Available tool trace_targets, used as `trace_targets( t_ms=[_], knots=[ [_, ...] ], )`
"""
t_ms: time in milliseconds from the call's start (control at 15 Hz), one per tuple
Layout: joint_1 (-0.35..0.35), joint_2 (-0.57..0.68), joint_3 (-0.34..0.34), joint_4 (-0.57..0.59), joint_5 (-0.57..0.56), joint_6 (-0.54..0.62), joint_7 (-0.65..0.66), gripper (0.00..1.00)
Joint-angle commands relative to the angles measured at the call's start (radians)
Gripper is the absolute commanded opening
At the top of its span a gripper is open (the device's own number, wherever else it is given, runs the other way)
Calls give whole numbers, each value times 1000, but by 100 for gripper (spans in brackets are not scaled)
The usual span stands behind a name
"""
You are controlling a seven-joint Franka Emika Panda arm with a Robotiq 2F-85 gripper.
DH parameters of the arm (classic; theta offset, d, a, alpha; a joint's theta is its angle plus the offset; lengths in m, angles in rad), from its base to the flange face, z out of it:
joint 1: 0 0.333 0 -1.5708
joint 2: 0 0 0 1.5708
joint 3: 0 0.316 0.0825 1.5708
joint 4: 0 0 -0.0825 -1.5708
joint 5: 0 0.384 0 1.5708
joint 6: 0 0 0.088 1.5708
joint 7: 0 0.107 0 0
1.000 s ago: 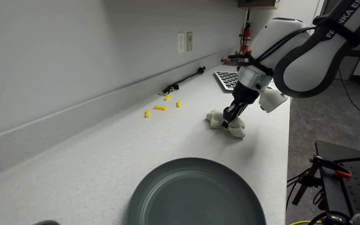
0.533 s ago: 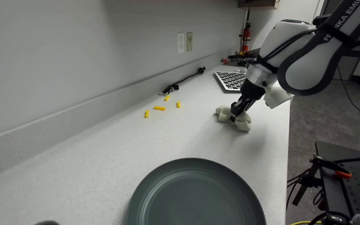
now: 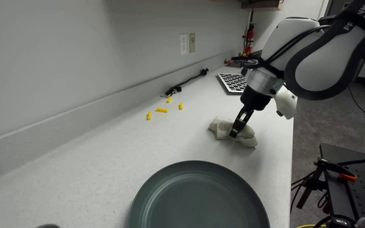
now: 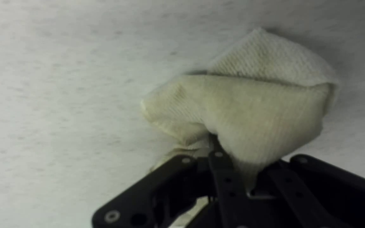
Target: Use the cloth to wipe the table and then move it to the left and wipe the countertop
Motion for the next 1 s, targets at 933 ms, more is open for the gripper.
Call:
trace_targets(
  t_ms=[933],
  knots=[
    [94, -29, -56, 148, -215, 23, 171, 3]
  ],
)
